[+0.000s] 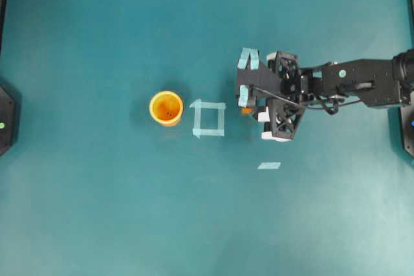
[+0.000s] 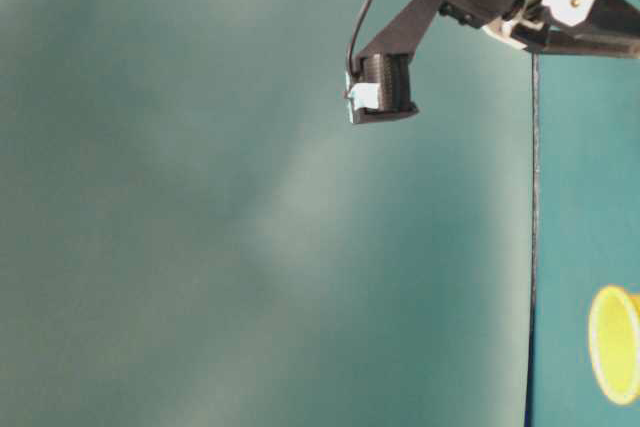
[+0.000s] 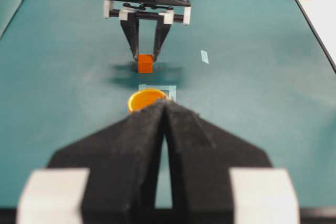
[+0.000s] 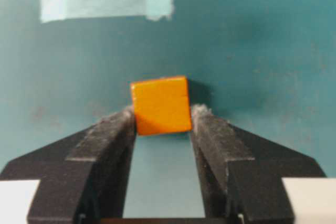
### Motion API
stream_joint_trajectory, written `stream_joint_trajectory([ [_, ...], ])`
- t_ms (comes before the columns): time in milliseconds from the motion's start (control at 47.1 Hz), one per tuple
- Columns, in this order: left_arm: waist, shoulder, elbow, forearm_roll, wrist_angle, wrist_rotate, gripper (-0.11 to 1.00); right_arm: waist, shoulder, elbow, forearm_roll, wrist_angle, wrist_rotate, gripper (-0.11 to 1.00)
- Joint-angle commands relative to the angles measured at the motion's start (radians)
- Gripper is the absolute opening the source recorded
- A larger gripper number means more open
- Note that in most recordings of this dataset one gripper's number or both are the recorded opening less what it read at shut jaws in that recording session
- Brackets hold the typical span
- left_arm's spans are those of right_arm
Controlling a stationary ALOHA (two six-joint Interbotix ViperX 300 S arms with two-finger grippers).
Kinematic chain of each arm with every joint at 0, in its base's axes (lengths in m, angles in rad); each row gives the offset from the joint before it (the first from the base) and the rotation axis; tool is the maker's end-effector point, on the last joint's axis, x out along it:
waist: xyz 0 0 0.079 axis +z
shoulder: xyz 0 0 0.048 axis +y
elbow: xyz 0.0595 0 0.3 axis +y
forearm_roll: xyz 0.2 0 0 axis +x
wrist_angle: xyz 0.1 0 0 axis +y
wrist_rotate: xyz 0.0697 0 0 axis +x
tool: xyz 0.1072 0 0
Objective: Move the block to the left with right arm.
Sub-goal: 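Carry the held cube leftward past the taped square and orange cup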
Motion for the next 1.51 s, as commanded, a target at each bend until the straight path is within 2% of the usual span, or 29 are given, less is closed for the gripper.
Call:
stream_joint_trajectory([
  [0, -0.002, 0.008, -0.014, 0.003, -0.003, -0.002, 0.00, 0.003, -0.017, -0.029, 0.002, -0.003, 0.006, 0.40],
  [148, 0.000, 0.008, -0.014, 0.002, -0.003, -0.002, 0.00, 0.025, -0.077, -0.066, 0.025, 0.046, 0.020, 0.40],
  [361, 0.000, 0.012, -0.009, 0.002, -0.006, -0.002, 0.00, 0.055, -0.184, -0.192, 0.028, 0.138, 0.029, 0.40],
  [552, -0.002, 0.014, -0.008, 0.003, -0.008, -0.002, 0.00, 0.067, -0.195, -0.298, 0.025, 0.133, 0.028, 0.40],
  [764, 0.000, 0.014, -0.008, 0.003, -0.008, -0.003, 0.00, 0.067, -0.103, -0.445, 0.020, 0.029, 0.018, 0.40],
  [1082, -0.002, 0.012, -0.008, 0.002, -0.008, -0.008, 0.00, 0.067, 0.104, -0.699, -0.006, 0.011, 0.012, 0.40],
  [1485, -0.002, 0.014, -0.008, 0.003, -0.008, -0.008, 0.00, 0.067, 0.288, -0.882, -0.006, -0.014, 0.017, 0.40],
])
